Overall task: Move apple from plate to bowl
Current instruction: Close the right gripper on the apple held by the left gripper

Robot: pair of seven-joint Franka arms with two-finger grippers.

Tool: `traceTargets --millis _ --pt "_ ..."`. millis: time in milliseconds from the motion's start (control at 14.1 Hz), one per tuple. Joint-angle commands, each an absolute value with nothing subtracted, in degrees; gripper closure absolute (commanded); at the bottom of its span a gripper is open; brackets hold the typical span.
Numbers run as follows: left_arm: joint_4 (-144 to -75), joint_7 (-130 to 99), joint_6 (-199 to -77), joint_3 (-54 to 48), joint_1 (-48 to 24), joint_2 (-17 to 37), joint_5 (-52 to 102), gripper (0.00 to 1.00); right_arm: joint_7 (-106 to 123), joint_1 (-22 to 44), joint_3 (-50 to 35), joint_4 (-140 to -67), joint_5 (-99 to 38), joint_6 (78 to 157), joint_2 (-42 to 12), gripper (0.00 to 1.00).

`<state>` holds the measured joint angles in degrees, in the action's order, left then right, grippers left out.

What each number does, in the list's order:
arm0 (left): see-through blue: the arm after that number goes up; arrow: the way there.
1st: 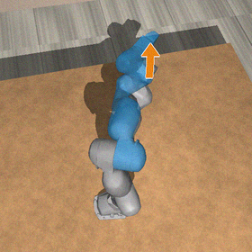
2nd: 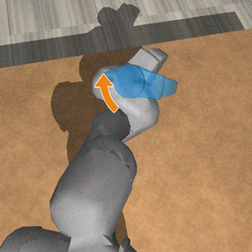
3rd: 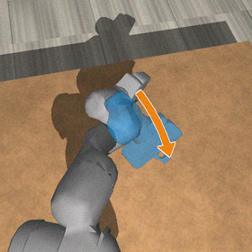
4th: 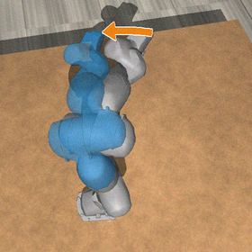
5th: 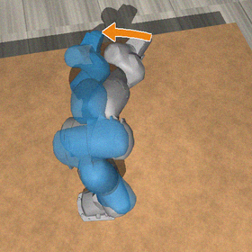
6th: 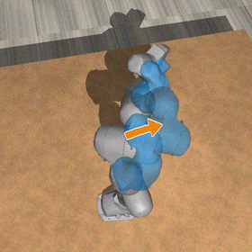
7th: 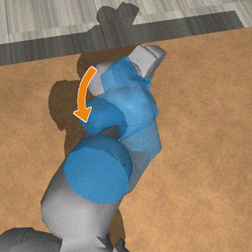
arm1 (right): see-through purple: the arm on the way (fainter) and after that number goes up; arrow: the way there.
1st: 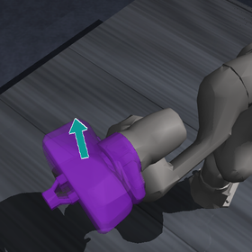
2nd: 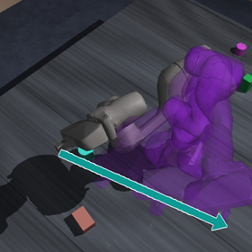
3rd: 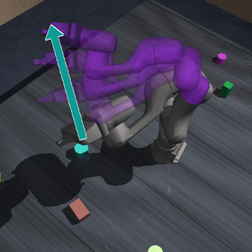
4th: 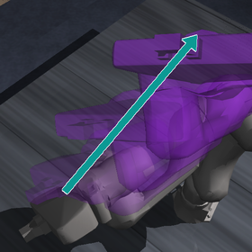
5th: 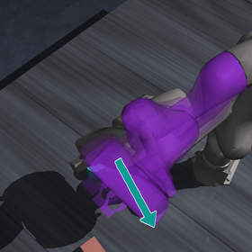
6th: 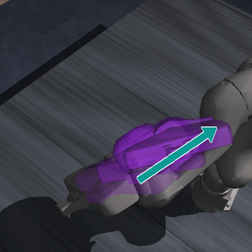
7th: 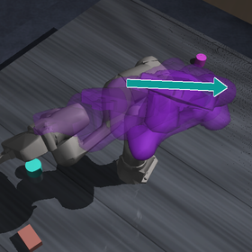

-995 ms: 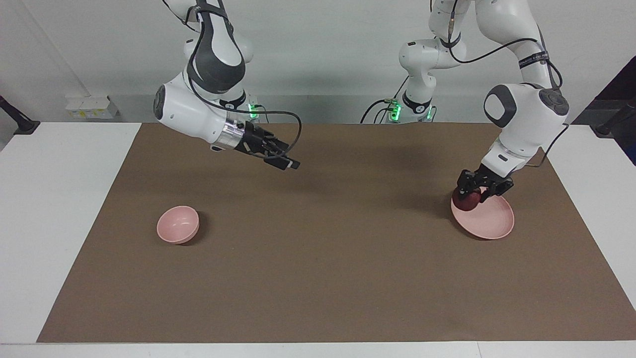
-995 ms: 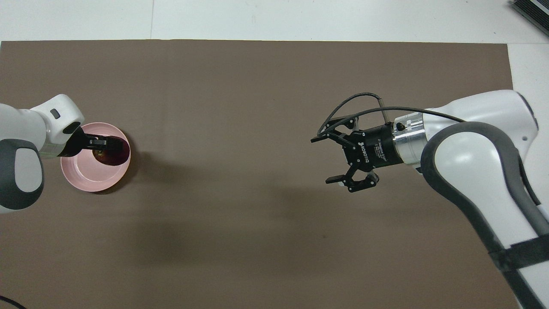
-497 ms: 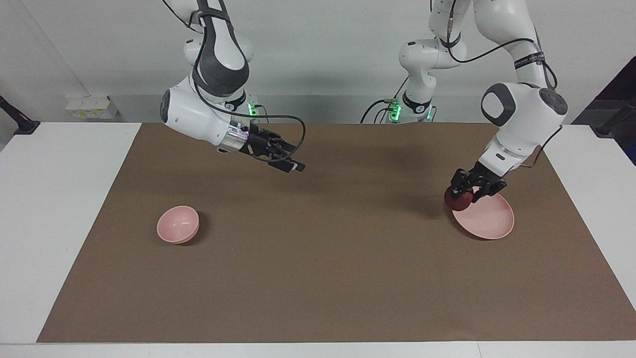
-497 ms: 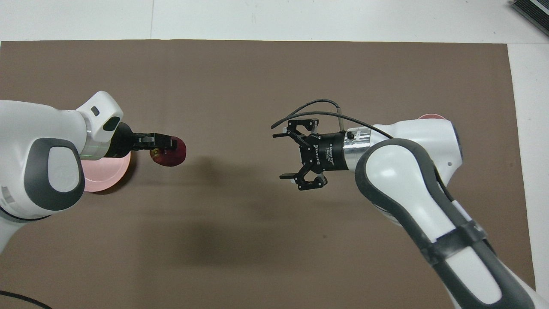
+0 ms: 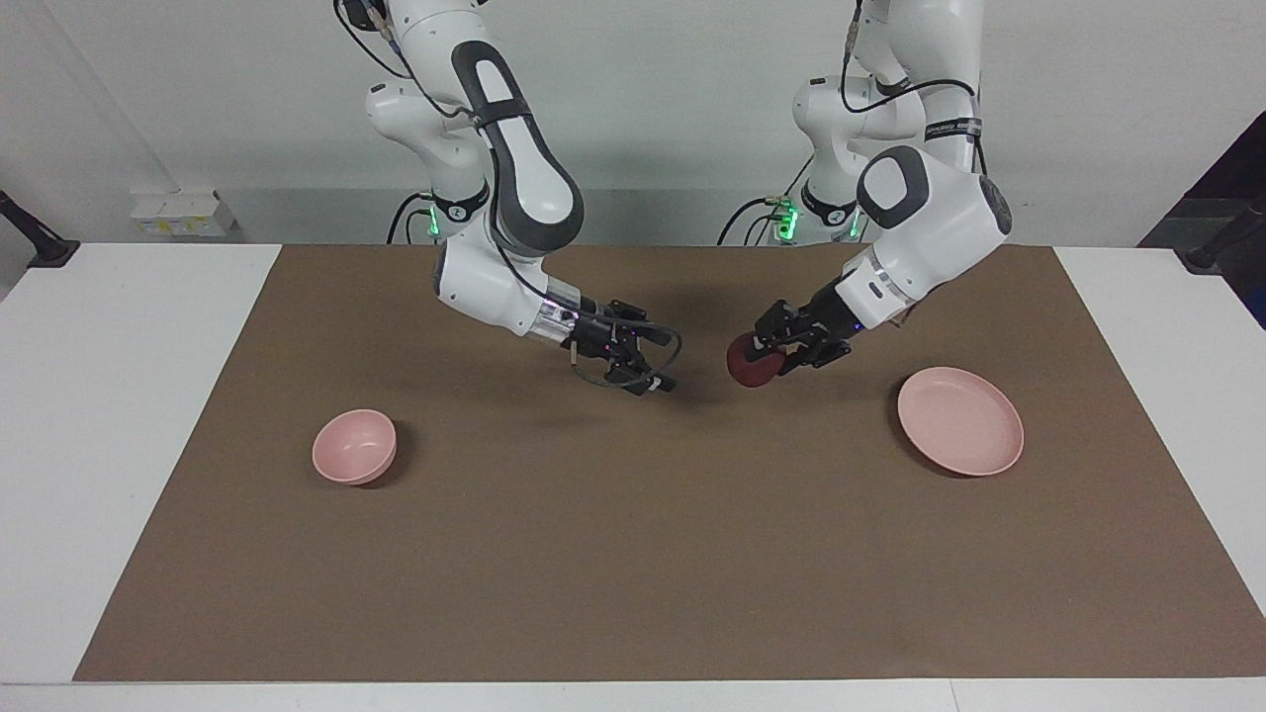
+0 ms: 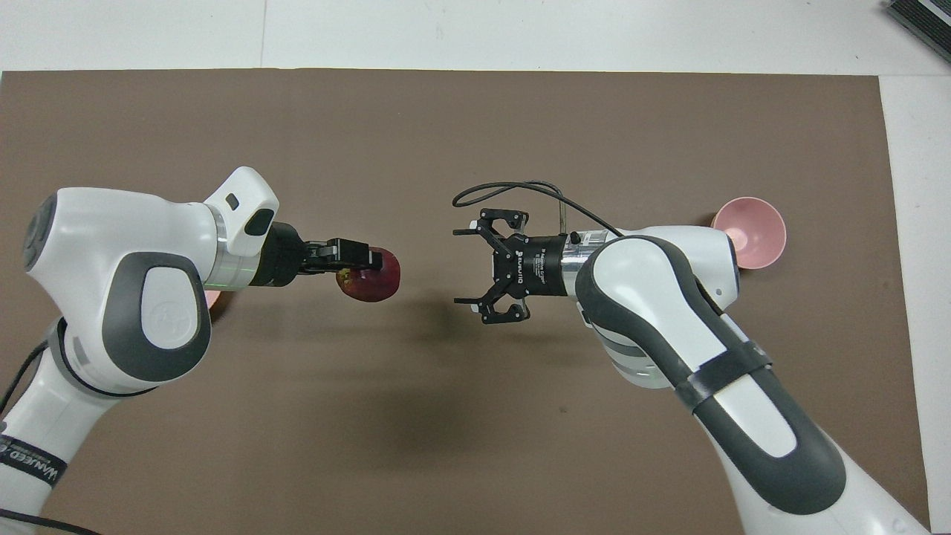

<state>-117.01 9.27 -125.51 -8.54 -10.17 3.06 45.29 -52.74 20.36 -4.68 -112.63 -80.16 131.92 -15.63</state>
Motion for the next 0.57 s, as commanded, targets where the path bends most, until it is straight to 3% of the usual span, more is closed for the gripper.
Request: traceTargets --millis 0,497 --pt "-117.25 8.18 -125.33 -10.19 -10.46 1.67 48.33 1.00 -51.77 21.18 -4.92 -110.39 -83.75 133.50 -18.10 0.00" --pt "-115.93 5.63 -134.64 -13.36 -11.34 2.81 49.40 1.00 -54.67 23.47 -4.92 -110.13 -88.42 135.44 -18.11 0.00"
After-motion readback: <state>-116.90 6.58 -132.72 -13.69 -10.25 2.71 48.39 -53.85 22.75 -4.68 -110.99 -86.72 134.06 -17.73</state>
